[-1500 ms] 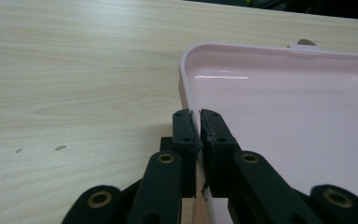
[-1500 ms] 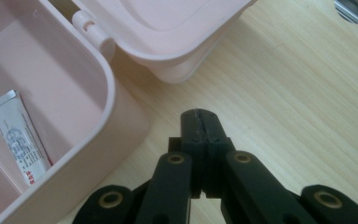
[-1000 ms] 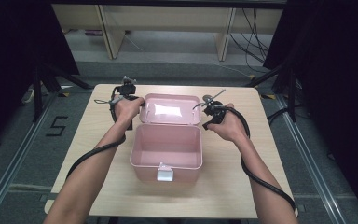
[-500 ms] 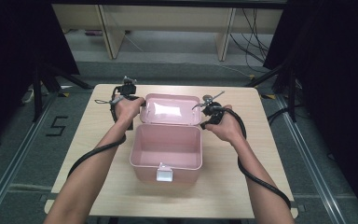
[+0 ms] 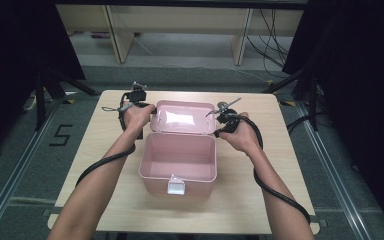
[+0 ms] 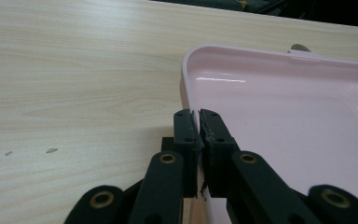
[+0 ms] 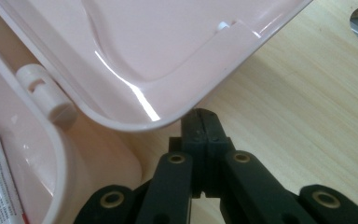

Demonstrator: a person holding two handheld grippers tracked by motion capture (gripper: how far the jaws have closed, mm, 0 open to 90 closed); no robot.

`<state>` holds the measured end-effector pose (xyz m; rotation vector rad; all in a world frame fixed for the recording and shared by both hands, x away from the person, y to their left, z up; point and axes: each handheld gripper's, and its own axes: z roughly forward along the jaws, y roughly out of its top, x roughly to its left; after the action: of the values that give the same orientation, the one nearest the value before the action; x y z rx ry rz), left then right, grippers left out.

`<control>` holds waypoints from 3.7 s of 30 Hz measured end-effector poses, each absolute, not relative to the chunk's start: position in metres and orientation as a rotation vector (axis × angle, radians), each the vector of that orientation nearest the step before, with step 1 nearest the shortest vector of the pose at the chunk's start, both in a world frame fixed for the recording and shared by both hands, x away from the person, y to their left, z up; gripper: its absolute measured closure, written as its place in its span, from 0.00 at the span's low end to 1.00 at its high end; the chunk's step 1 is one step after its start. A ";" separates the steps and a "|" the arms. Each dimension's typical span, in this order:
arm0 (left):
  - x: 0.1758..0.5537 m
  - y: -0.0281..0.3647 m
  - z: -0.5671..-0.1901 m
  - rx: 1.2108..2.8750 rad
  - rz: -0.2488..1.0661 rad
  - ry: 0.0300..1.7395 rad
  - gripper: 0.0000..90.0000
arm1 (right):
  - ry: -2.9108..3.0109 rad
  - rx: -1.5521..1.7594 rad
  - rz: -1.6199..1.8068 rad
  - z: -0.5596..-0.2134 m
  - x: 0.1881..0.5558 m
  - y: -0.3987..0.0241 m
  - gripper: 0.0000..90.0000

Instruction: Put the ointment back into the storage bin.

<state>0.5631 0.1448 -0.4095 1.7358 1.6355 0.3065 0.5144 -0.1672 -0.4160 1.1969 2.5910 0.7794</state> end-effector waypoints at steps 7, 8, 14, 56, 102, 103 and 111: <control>0.563 0.143 -0.410 1.737 0.306 1.637 0.95 | 2.584 1.192 0.779 -0.416 0.515 -0.168 1.00; 0.563 0.143 -0.409 1.739 0.306 1.636 0.95 | 2.583 1.193 0.777 -0.416 0.515 -0.168 1.00; 0.564 0.142 -0.409 1.738 0.308 1.638 0.96 | 2.586 1.204 0.776 -0.416 0.514 -0.169 1.00; 0.562 0.143 -0.411 1.708 0.312 1.641 0.97 | 2.789 1.211 0.765 -0.361 0.428 -0.154 1.00; 0.546 0.163 -0.394 1.598 0.325 1.545 0.97 | 2.788 1.232 0.869 -0.380 0.438 -0.146 1.00; 0.546 0.163 -0.394 1.598 0.326 1.545 0.97 | 2.785 1.230 0.885 -0.380 0.438 -0.147 1.00; 0.541 0.166 -0.389 1.595 0.336 1.514 0.97 | 2.778 1.216 0.924 -0.382 0.439 -0.149 1.00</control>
<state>0.5415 0.1664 -0.3888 1.5946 1.5142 0.3365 0.4393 -0.1491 -0.3822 1.2161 2.7784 0.9241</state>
